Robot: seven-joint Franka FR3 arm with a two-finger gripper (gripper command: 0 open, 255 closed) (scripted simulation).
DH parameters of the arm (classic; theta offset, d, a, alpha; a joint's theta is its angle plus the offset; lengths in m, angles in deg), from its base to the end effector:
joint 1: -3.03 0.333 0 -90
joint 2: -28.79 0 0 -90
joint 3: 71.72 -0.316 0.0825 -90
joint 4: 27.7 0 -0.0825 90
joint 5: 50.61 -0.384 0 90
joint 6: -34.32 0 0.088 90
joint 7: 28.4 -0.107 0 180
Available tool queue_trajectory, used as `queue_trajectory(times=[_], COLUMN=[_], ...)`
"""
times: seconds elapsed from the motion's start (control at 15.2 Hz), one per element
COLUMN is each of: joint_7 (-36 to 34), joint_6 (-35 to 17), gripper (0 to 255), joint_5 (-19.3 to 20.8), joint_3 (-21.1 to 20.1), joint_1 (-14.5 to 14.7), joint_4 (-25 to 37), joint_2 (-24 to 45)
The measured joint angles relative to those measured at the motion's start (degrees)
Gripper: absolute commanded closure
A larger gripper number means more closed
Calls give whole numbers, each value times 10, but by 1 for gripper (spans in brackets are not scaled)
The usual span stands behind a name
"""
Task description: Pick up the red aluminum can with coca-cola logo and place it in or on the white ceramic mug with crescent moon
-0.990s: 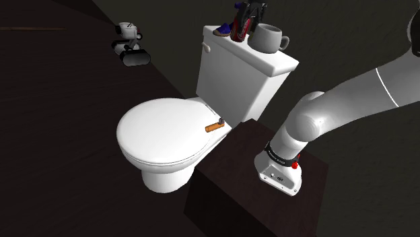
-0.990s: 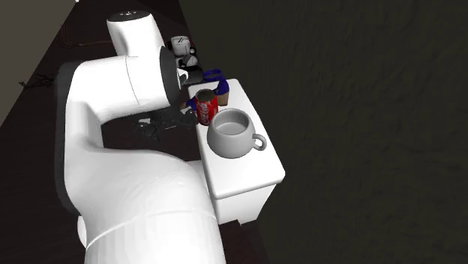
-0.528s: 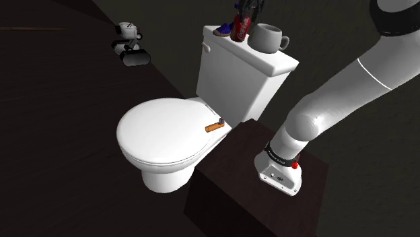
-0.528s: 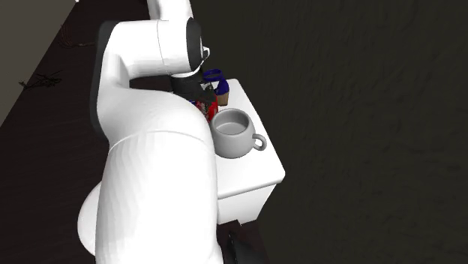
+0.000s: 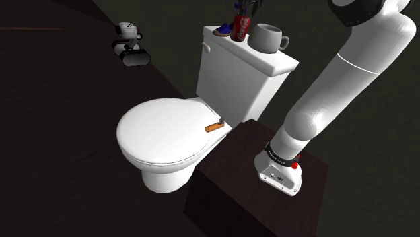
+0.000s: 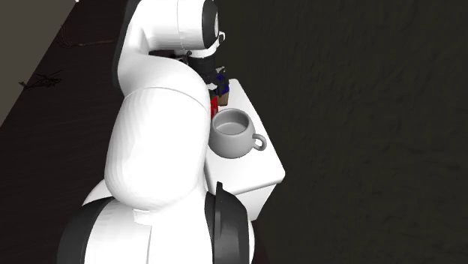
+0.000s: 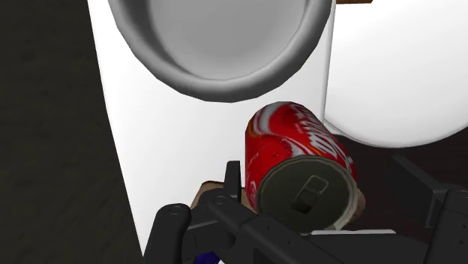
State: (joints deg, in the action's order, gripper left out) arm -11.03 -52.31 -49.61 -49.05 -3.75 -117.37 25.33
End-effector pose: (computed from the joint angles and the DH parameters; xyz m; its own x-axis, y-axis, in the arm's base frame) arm 0.4582 -0.2691 0.6522 0.9778 -0.2097 0.0043 -0.2097 -0.9778 -0.0048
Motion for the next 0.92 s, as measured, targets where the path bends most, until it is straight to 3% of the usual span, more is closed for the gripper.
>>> queue_trajectory(times=[0.33, 0.79, 0.86, 0.92], joint_7=[-2, -2, -2, -2], joint_6=[-40, -52, -52, -52], gripper=[0, 0, 255, 255], joint_5=[3, 4, 4, 4], joint_3=[-1, -1, -1, -1], joint_1=[0, 0, 0, 0], joint_4=[-49, -62, -62, -62], joint_2=[-9, -12, -12, -12])
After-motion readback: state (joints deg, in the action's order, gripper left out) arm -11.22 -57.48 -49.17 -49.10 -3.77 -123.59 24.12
